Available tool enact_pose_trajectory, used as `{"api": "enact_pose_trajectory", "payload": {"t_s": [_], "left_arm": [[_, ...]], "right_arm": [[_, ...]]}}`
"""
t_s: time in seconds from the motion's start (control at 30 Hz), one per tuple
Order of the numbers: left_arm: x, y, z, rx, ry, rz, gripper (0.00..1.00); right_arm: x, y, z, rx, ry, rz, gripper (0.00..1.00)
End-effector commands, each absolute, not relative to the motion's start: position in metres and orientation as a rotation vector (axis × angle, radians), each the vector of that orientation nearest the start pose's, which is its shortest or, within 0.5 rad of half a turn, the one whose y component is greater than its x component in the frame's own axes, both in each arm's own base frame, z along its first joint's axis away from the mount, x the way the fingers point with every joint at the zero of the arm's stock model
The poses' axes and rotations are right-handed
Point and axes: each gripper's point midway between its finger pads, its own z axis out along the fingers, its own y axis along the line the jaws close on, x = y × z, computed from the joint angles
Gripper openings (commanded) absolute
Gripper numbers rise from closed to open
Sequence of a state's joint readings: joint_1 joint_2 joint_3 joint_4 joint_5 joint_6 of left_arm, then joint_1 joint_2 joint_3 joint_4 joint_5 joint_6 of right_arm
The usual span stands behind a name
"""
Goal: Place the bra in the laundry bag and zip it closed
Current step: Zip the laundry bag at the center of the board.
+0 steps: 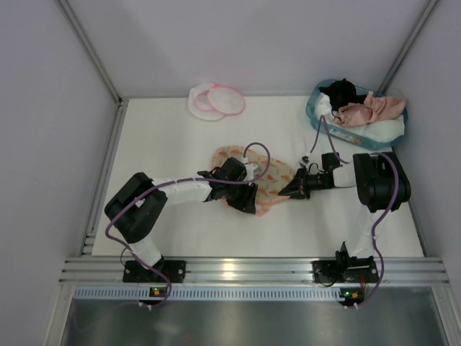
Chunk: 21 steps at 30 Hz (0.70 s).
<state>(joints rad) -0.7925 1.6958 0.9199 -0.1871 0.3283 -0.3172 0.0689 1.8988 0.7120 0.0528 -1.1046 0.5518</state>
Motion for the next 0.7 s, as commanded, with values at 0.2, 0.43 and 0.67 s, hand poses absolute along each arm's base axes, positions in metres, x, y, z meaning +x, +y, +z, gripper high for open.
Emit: {"api": "enact_pose_trajectory", "payload": {"t_s": [0.2, 0.43, 0.67], "left_arm": [[0.240, -0.351, 0.040, 0.550, 2.512, -0.830, 0.52], [0.241, -0.344, 0.018, 0.473, 2.577, -0.757, 0.47], [0.244, -0.331, 0.001, 0.432, 2.623, -0.667, 0.22]], "right_arm": [[0.259, 0.183, 0.018, 0.415, 2.617, 1.678, 0.00], [0.259, 0.185, 0.021, 0.421, 2.605, 1.689, 0.00], [0.258, 0.185, 0.022, 0.419, 2.602, 1.693, 0.00]]}}
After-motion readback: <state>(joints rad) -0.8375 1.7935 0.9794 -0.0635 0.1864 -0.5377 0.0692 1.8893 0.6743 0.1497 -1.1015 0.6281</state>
